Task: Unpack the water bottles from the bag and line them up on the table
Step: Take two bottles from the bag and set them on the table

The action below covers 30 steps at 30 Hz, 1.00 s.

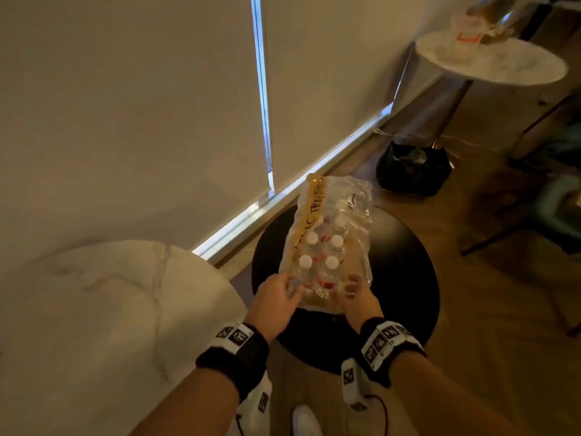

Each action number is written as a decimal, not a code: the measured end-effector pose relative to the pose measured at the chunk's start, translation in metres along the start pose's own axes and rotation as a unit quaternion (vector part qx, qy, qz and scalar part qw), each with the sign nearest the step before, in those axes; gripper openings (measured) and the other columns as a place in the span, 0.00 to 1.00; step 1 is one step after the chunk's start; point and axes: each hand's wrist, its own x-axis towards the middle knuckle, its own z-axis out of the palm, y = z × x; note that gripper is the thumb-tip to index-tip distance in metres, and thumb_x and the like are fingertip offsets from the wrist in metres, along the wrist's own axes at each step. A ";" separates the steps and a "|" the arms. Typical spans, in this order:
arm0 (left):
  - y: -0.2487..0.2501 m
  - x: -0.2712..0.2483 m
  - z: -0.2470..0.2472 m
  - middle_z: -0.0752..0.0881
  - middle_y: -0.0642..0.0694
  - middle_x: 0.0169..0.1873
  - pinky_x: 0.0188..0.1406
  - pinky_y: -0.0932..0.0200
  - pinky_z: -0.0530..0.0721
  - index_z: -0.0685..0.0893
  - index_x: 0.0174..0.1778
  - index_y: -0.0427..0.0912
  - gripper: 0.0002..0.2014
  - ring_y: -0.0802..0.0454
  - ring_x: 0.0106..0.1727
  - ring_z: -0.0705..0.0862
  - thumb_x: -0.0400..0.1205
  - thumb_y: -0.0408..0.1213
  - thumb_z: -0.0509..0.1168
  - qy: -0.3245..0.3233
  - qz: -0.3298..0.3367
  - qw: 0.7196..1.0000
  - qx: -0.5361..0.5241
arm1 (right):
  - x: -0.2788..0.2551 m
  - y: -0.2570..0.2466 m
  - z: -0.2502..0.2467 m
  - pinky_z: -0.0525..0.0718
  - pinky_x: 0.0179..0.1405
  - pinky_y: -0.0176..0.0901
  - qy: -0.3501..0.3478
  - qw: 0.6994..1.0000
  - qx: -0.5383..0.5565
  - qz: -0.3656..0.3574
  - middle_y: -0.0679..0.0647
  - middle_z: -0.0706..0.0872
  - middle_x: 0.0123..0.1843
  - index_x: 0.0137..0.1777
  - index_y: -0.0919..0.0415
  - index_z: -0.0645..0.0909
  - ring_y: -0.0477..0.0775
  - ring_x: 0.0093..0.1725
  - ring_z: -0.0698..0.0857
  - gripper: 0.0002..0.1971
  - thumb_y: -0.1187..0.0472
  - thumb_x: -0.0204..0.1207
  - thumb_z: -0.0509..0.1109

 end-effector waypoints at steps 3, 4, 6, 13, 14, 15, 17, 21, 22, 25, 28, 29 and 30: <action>-0.012 0.041 0.026 0.84 0.43 0.74 0.80 0.37 0.85 0.75 0.82 0.51 0.28 0.43 0.74 0.85 0.87 0.51 0.72 0.035 -0.017 0.999 -0.013 | 0.035 0.004 0.011 0.82 0.62 0.51 -0.044 0.998 0.027 -0.046 0.50 0.82 0.66 0.73 0.47 0.72 0.56 0.63 0.83 0.35 0.43 0.67 0.81; -0.013 0.049 0.031 0.80 0.43 0.80 0.84 0.37 0.81 0.71 0.86 0.52 0.33 0.44 0.79 0.81 0.85 0.53 0.73 0.033 -0.015 0.999 -0.021 | 0.044 0.004 0.014 0.82 0.65 0.55 -0.047 0.997 0.026 -0.051 0.48 0.82 0.66 0.70 0.42 0.74 0.54 0.65 0.82 0.36 0.37 0.63 0.80; -0.022 0.065 0.049 0.70 0.47 0.89 0.89 0.37 0.76 0.63 0.90 0.55 0.43 0.46 0.87 0.73 0.82 0.60 0.74 0.035 -0.013 0.999 -0.037 | 0.060 0.009 0.022 0.81 0.67 0.57 -0.029 0.997 -0.018 -0.067 0.46 0.82 0.67 0.69 0.39 0.73 0.51 0.66 0.81 0.37 0.34 0.59 0.79; -0.015 0.084 0.060 0.80 0.41 0.76 0.74 0.37 0.88 0.69 0.78 0.46 0.39 0.39 0.75 0.84 0.77 0.45 0.84 0.064 -0.075 0.992 -0.073 | 0.064 0.004 0.020 0.80 0.69 0.59 -0.027 0.993 -0.067 -0.097 0.50 0.82 0.69 0.74 0.46 0.67 0.55 0.67 0.81 0.39 0.42 0.64 0.80; -0.012 0.079 0.054 0.81 0.42 0.75 0.73 0.36 0.89 0.69 0.77 0.48 0.39 0.41 0.73 0.86 0.77 0.47 0.84 0.055 -0.067 0.993 -0.080 | 0.057 0.001 0.016 0.81 0.69 0.59 -0.038 0.990 -0.081 -0.107 0.50 0.83 0.68 0.75 0.45 0.66 0.55 0.67 0.82 0.40 0.41 0.65 0.79; -0.009 0.072 0.048 0.83 0.44 0.74 0.73 0.37 0.90 0.68 0.77 0.51 0.38 0.43 0.72 0.87 0.77 0.48 0.84 0.045 -0.052 0.994 -0.084 | 0.049 -0.002 0.012 0.81 0.68 0.59 -0.044 0.987 -0.089 -0.124 0.49 0.83 0.68 0.76 0.44 0.65 0.54 0.66 0.82 0.41 0.40 0.64 0.79; -0.007 0.049 0.032 0.88 0.49 0.68 0.70 0.45 0.91 0.69 0.75 0.52 0.35 0.51 0.67 0.89 0.79 0.48 0.83 0.031 -0.026 0.995 -0.090 | 0.028 -0.013 0.002 0.81 0.68 0.55 -0.060 0.980 -0.093 -0.167 0.46 0.82 0.69 0.76 0.43 0.65 0.50 0.68 0.82 0.41 0.41 0.65 0.80; -0.009 -0.025 -0.007 0.87 0.67 0.58 0.60 0.86 0.80 0.76 0.68 0.60 0.28 0.78 0.60 0.85 0.78 0.43 0.83 0.112 -0.010 0.978 -0.174 | -0.029 -0.041 -0.003 0.85 0.61 0.50 -0.102 0.954 -0.145 -0.242 0.42 0.84 0.61 0.71 0.44 0.67 0.49 0.62 0.85 0.35 0.48 0.67 0.81; -0.014 -0.046 -0.018 0.88 0.66 0.58 0.60 0.86 0.81 0.79 0.68 0.59 0.27 0.75 0.61 0.86 0.78 0.42 0.84 0.142 -0.020 0.970 -0.198 | -0.046 -0.048 0.001 0.86 0.57 0.47 -0.111 0.948 -0.160 -0.252 0.41 0.85 0.57 0.69 0.45 0.69 0.48 0.58 0.86 0.33 0.48 0.67 0.82; -0.044 -0.107 -0.050 0.93 0.56 0.58 0.65 0.70 0.89 0.85 0.66 0.53 0.23 0.60 0.63 0.91 0.77 0.41 0.84 0.232 -0.047 0.937 -0.257 | -0.092 -0.063 0.038 0.84 0.48 0.31 -0.163 0.930 -0.183 -0.272 0.36 0.86 0.53 0.65 0.44 0.73 0.41 0.53 0.87 0.30 0.44 0.65 0.81; -0.093 -0.174 -0.086 0.93 0.55 0.54 0.56 0.70 0.90 0.85 0.61 0.53 0.22 0.58 0.55 0.92 0.76 0.35 0.85 0.308 -0.088 0.899 -0.298 | -0.137 -0.070 0.106 0.88 0.53 0.43 -0.224 0.917 -0.182 -0.276 0.38 0.86 0.55 0.62 0.41 0.73 0.43 0.54 0.86 0.28 0.42 0.64 0.80; -0.110 -0.196 -0.099 0.93 0.55 0.53 0.54 0.71 0.90 0.85 0.60 0.54 0.22 0.58 0.54 0.92 0.75 0.33 0.85 0.329 -0.100 0.891 -0.295 | -0.151 -0.071 0.132 0.89 0.53 0.46 -0.240 0.913 -0.178 -0.278 0.39 0.87 0.55 0.62 0.41 0.73 0.44 0.53 0.87 0.28 0.42 0.65 0.80; -0.128 -0.218 -0.112 0.93 0.56 0.54 0.51 0.71 0.90 0.85 0.59 0.54 0.23 0.58 0.54 0.92 0.75 0.31 0.85 0.342 -0.115 0.887 -0.289 | -0.166 -0.073 0.159 0.89 0.52 0.48 -0.254 0.909 -0.176 -0.279 0.39 0.87 0.54 0.61 0.41 0.73 0.44 0.52 0.87 0.27 0.43 0.65 0.79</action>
